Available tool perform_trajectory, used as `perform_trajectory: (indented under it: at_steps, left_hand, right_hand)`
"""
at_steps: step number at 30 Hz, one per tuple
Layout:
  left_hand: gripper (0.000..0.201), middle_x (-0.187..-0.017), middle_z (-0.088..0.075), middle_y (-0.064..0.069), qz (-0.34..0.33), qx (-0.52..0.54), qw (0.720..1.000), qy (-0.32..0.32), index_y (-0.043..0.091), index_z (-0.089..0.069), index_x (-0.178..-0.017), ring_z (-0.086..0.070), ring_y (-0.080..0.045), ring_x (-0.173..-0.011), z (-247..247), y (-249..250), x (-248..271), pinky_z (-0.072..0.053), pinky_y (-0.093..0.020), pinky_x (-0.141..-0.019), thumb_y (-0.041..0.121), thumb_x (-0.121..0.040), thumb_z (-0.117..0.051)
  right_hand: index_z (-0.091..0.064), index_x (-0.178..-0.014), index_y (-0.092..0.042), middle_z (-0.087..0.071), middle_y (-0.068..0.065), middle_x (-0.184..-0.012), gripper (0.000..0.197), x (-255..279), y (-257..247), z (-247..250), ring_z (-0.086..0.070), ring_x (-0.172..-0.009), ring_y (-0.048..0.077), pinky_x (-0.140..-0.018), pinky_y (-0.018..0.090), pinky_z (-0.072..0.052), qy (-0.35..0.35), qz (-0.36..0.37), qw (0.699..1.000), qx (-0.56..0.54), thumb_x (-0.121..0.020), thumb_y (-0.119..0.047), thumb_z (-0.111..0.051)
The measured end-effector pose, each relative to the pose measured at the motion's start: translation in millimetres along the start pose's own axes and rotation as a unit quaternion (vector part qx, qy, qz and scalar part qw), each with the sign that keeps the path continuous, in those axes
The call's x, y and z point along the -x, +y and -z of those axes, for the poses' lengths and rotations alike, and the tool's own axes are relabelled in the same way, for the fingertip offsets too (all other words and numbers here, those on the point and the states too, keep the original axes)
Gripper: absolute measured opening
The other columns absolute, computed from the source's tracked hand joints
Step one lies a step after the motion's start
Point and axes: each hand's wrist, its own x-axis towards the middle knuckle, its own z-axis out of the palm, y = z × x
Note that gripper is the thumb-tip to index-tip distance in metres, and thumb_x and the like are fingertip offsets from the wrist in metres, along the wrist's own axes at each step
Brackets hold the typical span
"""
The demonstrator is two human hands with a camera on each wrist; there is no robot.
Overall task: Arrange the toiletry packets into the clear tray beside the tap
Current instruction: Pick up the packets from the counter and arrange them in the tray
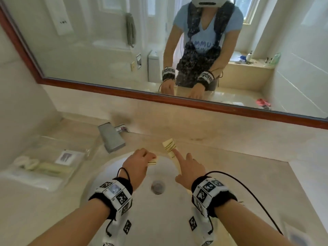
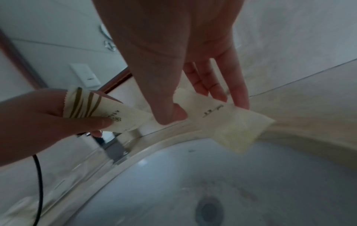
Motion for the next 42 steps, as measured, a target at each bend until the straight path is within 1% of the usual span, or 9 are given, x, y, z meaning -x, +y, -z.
perform_trajectory:
  at_steps: [5, 11, 17, 22, 25, 29, 35, 39, 42]
  left_hand:
    - [0.063, -0.084, -0.069, -0.011, 0.037, -0.019, 0.999, 0.025, 0.011, -0.069, -0.092, -0.069, -0.028, -0.071, 33.2, -57.8, 50.6, -0.06, -0.029, -0.06, -0.024, -0.04, -0.071]
    - [0.052, -0.093, -0.067, -0.014, 0.12, 0.012, 0.991, 0.057, 0.009, -0.068, -0.099, -0.066, -0.031, -0.083, 60.3, -122.6, 113.2, -0.056, -0.031, -0.075, -0.023, -0.059, -0.064]
    - [0.041, -0.097, -0.067, -0.014, 0.185, 0.014, 0.977, 0.109, 0.007, -0.068, -0.101, -0.064, -0.031, -0.089, 93.4, -175.4, 147.9, -0.047, -0.021, -0.078, -0.018, -0.069, -0.064]
    - [0.033, -0.094, -0.068, -0.014, 0.193, 0.011, 0.972, 0.136, 0.006, -0.069, -0.099, -0.065, -0.031, -0.087, 122.1, -222.5, 160.6, -0.051, -0.029, -0.076, -0.014, -0.072, -0.068]
    - [0.033, -0.095, -0.068, -0.014, 0.196, 0.014, 0.97, 0.147, 0.005, -0.07, -0.1, -0.064, -0.028, -0.089, 134.1, -251.9, 163.3, -0.047, -0.025, -0.08, -0.013, -0.072, -0.068]
    - [0.038, -0.096, -0.067, -0.014, 0.198, 0.028, 0.967, 0.158, 0.007, -0.069, -0.102, -0.053, -0.012, -0.091, 145.0, -291.6, 168.2, -0.045, -0.02, -0.081, -0.015, -0.071, -0.068]
    - [0.036, -0.097, -0.066, -0.011, 0.211, 0.034, 0.964, 0.16, 0.012, -0.067, -0.102, -0.053, -0.013, -0.089, 151.7, -330.7, 171.0, -0.048, -0.023, -0.077, -0.01, -0.074, -0.067]
    - [0.036, -0.097, -0.066, -0.013, 0.208, 0.04, 0.966, 0.149, 0.009, -0.068, -0.103, -0.05, -0.011, -0.09, 150.2, -347.6, 169.2, -0.043, -0.021, -0.08, -0.012, -0.073, -0.066]
    - [0.035, -0.1, -0.065, -0.014, 0.216, 0.043, 0.965, 0.141, 0.007, -0.068, -0.105, -0.06, -0.023, -0.094, 148.8, -352.9, 166.4, -0.051, -0.029, -0.081, -0.011, -0.076, -0.064]
  right_hand:
    - [0.002, -0.149, -0.037, -0.038, 0.014, -0.133, 0.089, -8.8, -64.6, -12.6, -0.054, -0.11, 0.032, -0.08, 0.037, -0.049, -0.061, 0.078, 0.994, 0.048, -0.086, -0.026, -0.06]
    - [-0.001, -0.15, -0.034, -0.039, 0.014, -0.131, 0.089, -18.8, -148.7, -29.4, -0.053, -0.111, 0.033, -0.081, 0.037, -0.048, -0.107, 0.173, 0.975, 0.089, -0.085, -0.028, -0.062]
    - [-0.002, -0.15, -0.034, -0.04, 0.014, -0.132, 0.088, -37.9, -224.4, -30.8, -0.052, -0.114, 0.032, -0.085, 0.038, -0.048, -0.101, 0.226, 0.963, 0.103, -0.084, -0.024, -0.06]
    - [-0.003, -0.149, -0.036, -0.039, 0.016, -0.136, 0.085, -58.7, -283.6, -24.8, -0.052, -0.115, 0.033, -0.087, 0.04, -0.049, -0.082, 0.264, 0.956, 0.098, -0.085, -0.023, -0.058]
    - [-0.005, -0.148, -0.036, -0.04, 0.015, -0.133, 0.084, -74.6, -317.2, -19.0, -0.053, -0.114, 0.033, -0.086, 0.04, -0.05, -0.082, 0.275, 0.953, 0.097, -0.085, -0.024, -0.059]
    - [-0.006, -0.147, -0.036, -0.043, 0.013, -0.128, 0.084, -96.3, -352.5, -16.2, -0.055, -0.107, 0.031, -0.077, 0.036, -0.048, -0.078, 0.274, 0.953, 0.108, -0.084, -0.022, -0.06]
    - [-0.017, -0.145, -0.032, -0.04, 0.014, -0.134, 0.074, -119.2, -389.3, -25.5, -0.054, -0.115, 0.032, -0.088, 0.039, -0.05, -0.159, 0.252, 0.934, 0.197, -0.086, -0.018, -0.059]
    - [-0.012, -0.149, -0.03, -0.038, 0.016, -0.138, 0.083, -123.6, -399.2, -28.4, -0.054, -0.117, 0.034, -0.089, 0.039, -0.05, -0.209, 0.244, 0.913, 0.253, -0.085, -0.021, -0.064]
    - [-0.015, -0.147, -0.03, -0.042, 0.015, -0.134, 0.084, -126.3, -400.7, -28.1, -0.055, -0.116, 0.033, -0.091, 0.039, -0.05, -0.209, 0.247, 0.906, 0.272, -0.083, -0.017, -0.066]
